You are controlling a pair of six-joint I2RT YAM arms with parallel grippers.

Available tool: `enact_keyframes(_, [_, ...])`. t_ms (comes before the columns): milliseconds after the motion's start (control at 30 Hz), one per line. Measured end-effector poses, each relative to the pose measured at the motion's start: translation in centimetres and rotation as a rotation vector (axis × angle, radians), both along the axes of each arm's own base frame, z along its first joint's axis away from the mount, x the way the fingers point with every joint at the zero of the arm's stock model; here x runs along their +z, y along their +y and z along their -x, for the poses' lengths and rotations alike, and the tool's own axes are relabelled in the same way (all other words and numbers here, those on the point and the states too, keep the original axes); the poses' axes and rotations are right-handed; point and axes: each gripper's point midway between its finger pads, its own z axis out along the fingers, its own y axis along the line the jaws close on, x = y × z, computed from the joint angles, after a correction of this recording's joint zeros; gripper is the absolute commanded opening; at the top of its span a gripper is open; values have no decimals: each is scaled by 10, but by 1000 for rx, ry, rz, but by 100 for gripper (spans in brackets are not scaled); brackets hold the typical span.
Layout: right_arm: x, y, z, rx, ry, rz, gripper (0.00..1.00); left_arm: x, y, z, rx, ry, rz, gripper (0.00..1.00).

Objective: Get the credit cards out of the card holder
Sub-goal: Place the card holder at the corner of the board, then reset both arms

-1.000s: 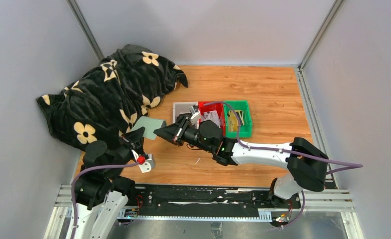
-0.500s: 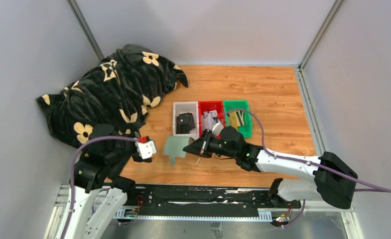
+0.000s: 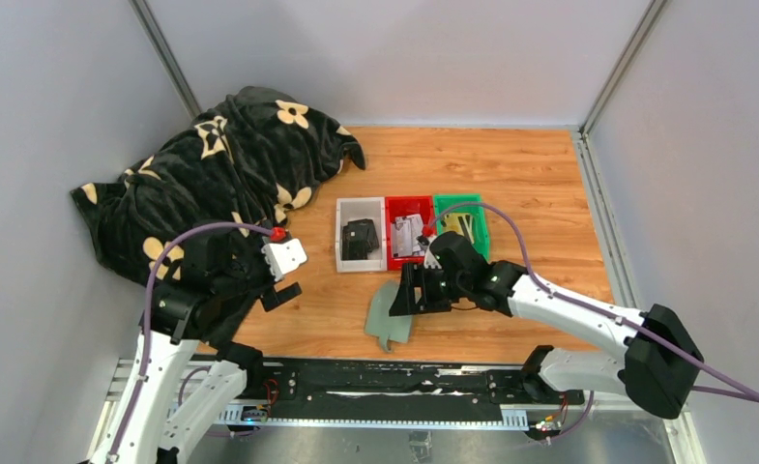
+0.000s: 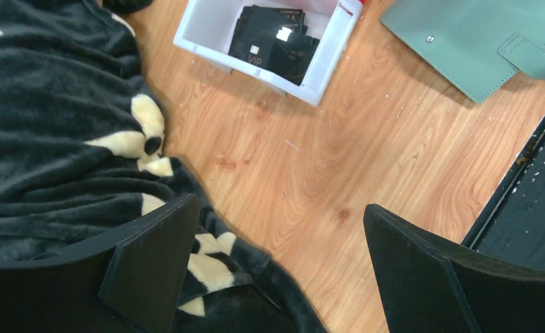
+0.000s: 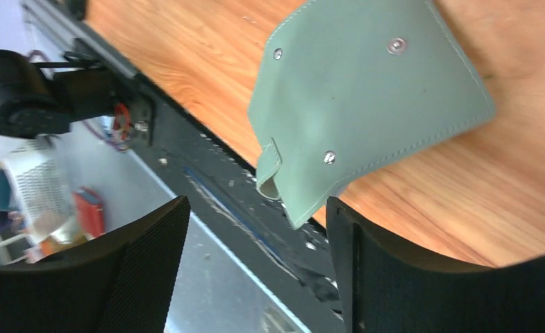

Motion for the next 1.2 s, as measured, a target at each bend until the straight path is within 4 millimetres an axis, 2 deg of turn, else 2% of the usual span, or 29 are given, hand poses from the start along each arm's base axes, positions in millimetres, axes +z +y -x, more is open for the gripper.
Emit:
enact_keyframes(67, [0,-12,-5,10,-48,79,85,-2,1,-3,28,29,3,100])
enact_keyframes(133, [4,-29,-12,6,-115,164,86,-6,2,-7,54,63,2,100])
enact_keyframes(267, [27,-70,-34,-78,-299,275,89,-22,6,-21,129,135,-2,100])
enact_keyframes(367, [48,-104,-60,-209,-454,336,90,-38,13,-38,207,159,13,100])
enact_keyframes(433, [60,-135,-84,-349,-529,383,90,-57,23,-52,285,177,32,100])
enact_keyframes(500, [64,-162,-101,-465,-564,418,91,-75,34,-64,360,194,51,100])
enact_keyframes(567, [57,-200,-117,-618,-586,489,91,-98,47,-77,447,205,78,100])
enact_keyframes(600, [56,-206,-118,-640,-589,503,91,-104,50,-80,469,208,84,100])
enact_keyframes(633, [51,-225,-124,-710,-606,538,91,-113,55,-85,504,206,97,100])
enact_keyframes(767, [39,-270,-128,-888,-708,636,91,-139,65,-98,583,151,149,100])
enact_keyframes(867, [32,-298,-131,-1017,-814,711,91,-142,67,-109,618,100,196,100])
enact_keyframes(1033, [20,-334,-129,-1175,-858,817,92,-130,69,-134,661,-23,289,100])
enact_keyframes(1200, [16,-353,-140,-1245,-856,884,92,-141,77,-142,724,-98,342,100])
